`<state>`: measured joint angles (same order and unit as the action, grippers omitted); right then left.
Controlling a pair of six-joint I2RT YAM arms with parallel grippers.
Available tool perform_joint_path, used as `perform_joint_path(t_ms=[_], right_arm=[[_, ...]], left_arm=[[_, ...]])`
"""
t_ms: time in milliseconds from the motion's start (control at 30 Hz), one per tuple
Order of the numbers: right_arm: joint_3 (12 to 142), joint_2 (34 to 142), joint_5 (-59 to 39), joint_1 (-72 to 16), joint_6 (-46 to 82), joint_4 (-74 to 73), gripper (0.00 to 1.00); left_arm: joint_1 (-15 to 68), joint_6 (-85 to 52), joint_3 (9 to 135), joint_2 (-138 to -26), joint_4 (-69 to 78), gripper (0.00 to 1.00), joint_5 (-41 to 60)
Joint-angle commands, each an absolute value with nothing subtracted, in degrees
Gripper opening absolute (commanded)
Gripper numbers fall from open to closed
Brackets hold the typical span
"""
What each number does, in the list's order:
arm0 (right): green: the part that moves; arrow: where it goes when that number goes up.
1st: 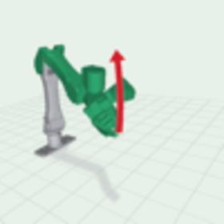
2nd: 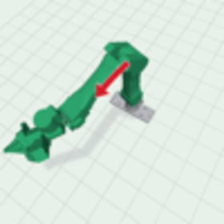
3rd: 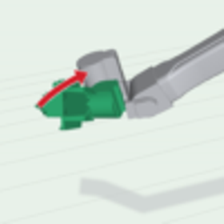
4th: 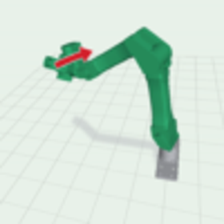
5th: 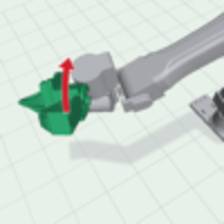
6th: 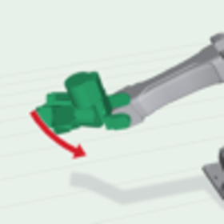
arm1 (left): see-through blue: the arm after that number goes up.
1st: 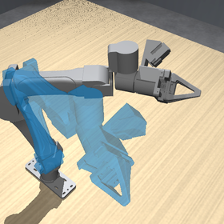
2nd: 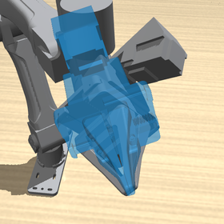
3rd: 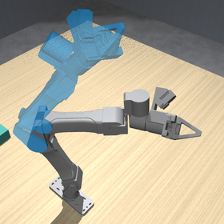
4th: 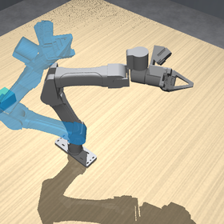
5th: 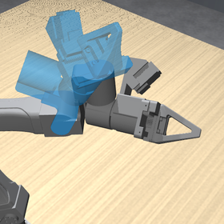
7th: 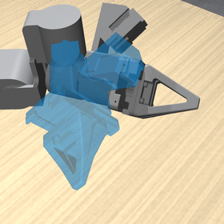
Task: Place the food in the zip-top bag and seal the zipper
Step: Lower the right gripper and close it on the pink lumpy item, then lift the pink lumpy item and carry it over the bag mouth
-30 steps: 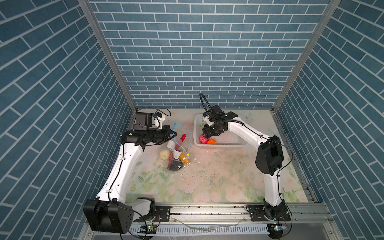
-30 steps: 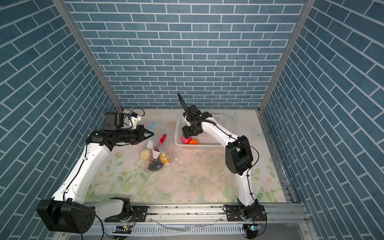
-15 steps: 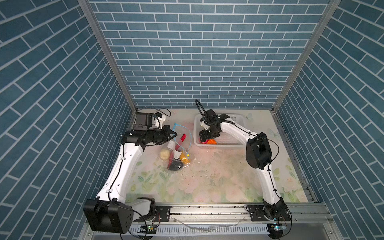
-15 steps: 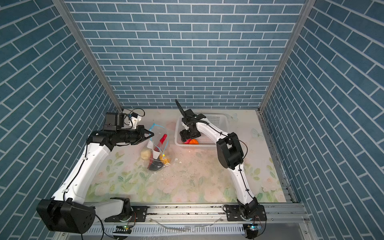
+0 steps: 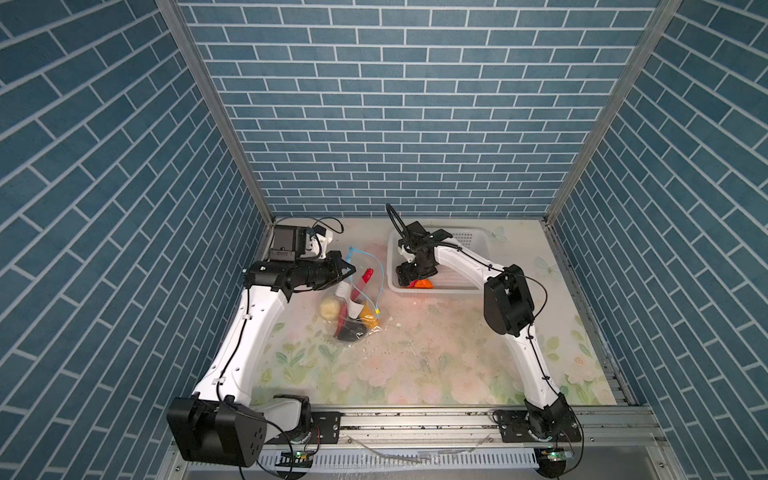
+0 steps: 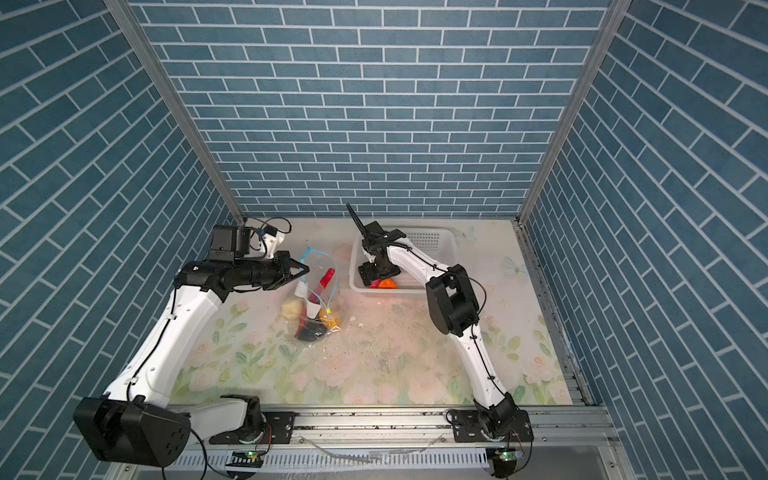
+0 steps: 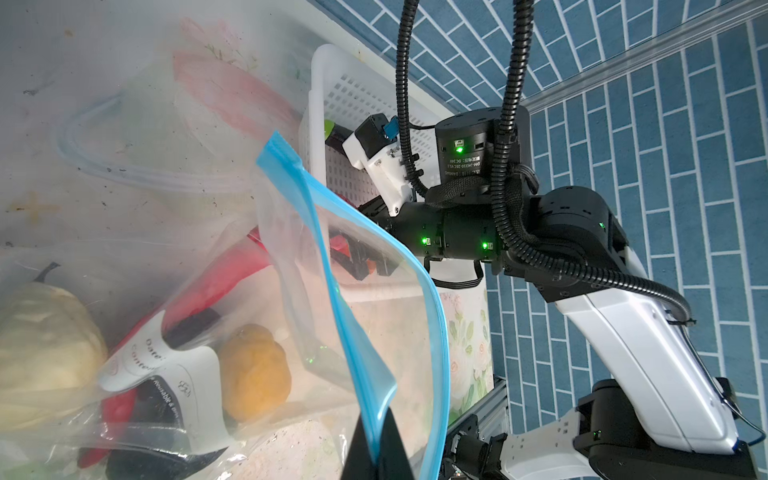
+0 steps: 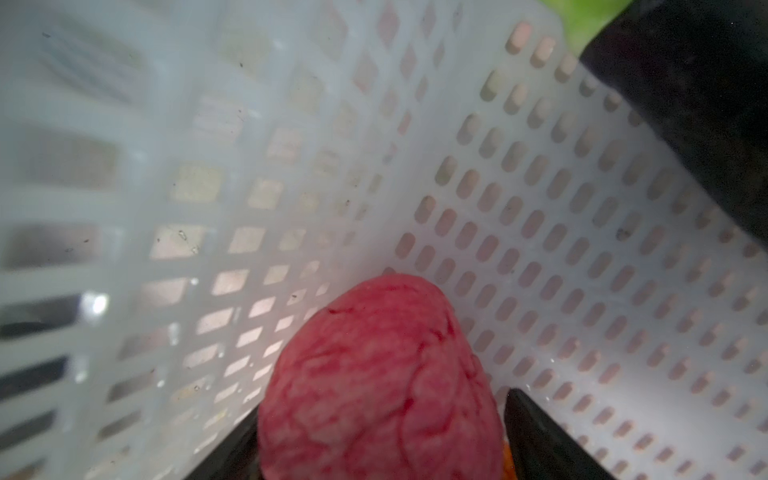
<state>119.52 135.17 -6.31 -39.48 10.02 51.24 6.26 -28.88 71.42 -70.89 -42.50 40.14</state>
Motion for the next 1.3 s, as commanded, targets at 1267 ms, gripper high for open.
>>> perform_joint_path(t_ms=[1267], right_arm=[[118.4, 126.5, -2.5, -39.4, 10.7, 51.4, 0.56]], left_arm=[[8.3, -29.4, 73.2, -74.8, -41.7, 0.0, 39.8]])
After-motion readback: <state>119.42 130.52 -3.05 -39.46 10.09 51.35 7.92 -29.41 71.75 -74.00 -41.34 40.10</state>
